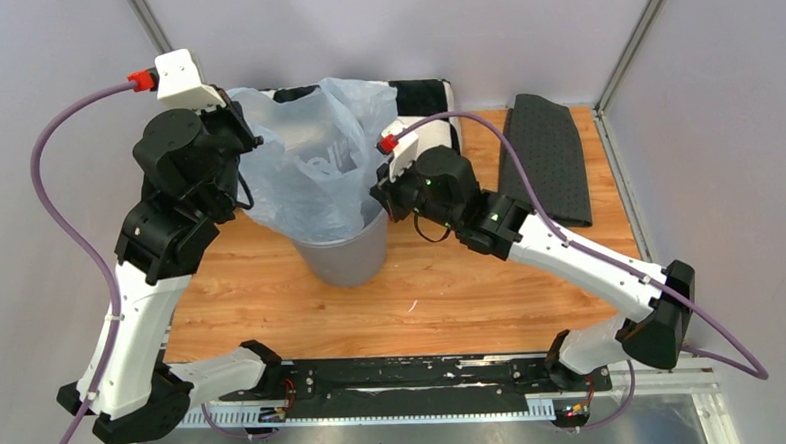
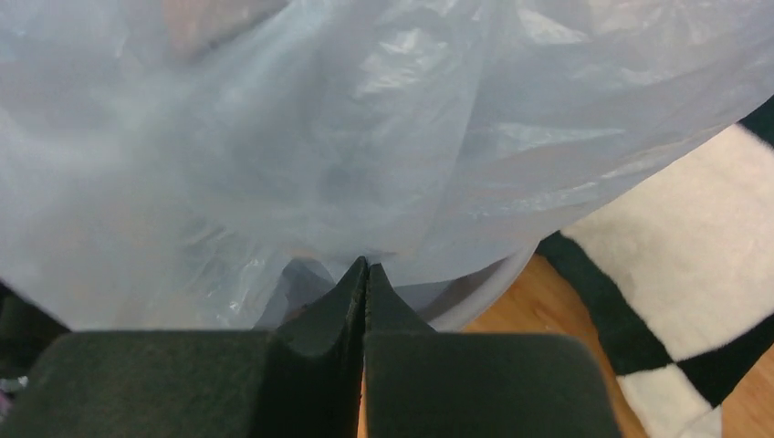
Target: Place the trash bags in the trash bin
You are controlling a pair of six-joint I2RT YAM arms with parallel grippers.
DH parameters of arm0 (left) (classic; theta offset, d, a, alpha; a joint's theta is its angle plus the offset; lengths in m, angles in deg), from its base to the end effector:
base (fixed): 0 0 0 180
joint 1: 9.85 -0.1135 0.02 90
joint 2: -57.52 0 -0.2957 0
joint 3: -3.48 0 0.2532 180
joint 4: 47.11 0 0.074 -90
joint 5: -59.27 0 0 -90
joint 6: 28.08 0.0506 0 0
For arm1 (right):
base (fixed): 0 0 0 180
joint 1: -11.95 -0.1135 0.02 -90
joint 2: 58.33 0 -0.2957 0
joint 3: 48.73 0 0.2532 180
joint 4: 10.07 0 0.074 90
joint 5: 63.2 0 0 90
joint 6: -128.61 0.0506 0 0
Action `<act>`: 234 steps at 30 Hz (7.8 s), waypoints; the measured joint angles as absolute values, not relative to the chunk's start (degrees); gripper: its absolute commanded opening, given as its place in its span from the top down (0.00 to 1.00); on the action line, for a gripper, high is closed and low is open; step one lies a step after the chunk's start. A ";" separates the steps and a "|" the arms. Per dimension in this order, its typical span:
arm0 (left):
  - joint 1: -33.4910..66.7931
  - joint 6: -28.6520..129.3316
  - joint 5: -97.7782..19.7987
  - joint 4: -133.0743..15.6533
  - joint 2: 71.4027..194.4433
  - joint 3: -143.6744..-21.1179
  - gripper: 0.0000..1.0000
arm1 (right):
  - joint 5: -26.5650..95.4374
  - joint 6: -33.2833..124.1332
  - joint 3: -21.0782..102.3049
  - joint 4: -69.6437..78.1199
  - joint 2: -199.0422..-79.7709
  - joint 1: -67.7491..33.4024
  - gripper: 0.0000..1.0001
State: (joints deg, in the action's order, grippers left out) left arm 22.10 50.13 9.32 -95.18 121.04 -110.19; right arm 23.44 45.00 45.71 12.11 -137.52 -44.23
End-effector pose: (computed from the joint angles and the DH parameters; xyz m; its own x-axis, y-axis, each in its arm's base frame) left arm 0.1556 -0.0587 0.5767 0.0589 -0.2210 -0.9735 -0.1313 0.9650 -0.2271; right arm 0.1875 0.2745 0.4555 -0.1554 -0.0324 -0.9873 -0.7846 0.6114 0.1035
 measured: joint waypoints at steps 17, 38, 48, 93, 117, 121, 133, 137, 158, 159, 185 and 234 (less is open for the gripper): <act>22.10 47.85 7.82 -95.67 119.86 -104.22 1.00 | 22.09 45.38 39.98 11.85 -131.95 -44.82 0.66; 22.10 46.24 5.43 -95.62 119.08 -104.94 1.00 | 11.07 45.31 50.01 14.60 -138.70 -57.54 0.87; 22.10 45.65 5.41 -95.38 118.12 -102.19 1.00 | 6.11 45.51 46.34 13.71 -141.39 -57.54 1.00; 22.03 38.35 -0.84 -101.74 108.76 -96.88 1.00 | 8.16 28.57 83.50 28.94 -161.37 -56.73 0.86; 22.03 39.22 0.28 -102.03 109.74 -97.16 1.00 | 23.75 29.62 80.61 29.05 -157.70 -56.19 0.58; 22.03 39.26 0.28 -102.11 109.74 -97.36 1.00 | 23.81 29.51 81.53 29.58 -161.50 -55.01 0.56; 22.03 39.44 0.32 -102.68 109.77 -98.58 1.00 | 21.71 29.38 81.79 31.06 -164.47 -53.65 0.60; 22.01 39.88 0.54 -102.72 109.81 -98.96 1.00 | 22.70 30.32 79.80 30.38 -163.21 -51.51 0.60; 21.79 39.33 2.68 -103.34 116.78 -88.31 1.00 | 31.77 35.21 67.08 30.25 -157.17 -47.22 0.59; 21.79 39.31 2.68 -103.34 116.43 -88.31 1.00 | 32.01 35.21 67.54 30.32 -156.56 -47.31 0.58; 21.77 39.18 -0.21 -103.14 104.26 -83.70 1.00 | 34.04 34.91 80.15 30.43 -162.20 -47.68 0.55; 21.77 37.58 3.40 -113.98 98.25 -82.48 1.00 | 7.05 36.15 66.21 32.40 -144.96 -47.55 1.00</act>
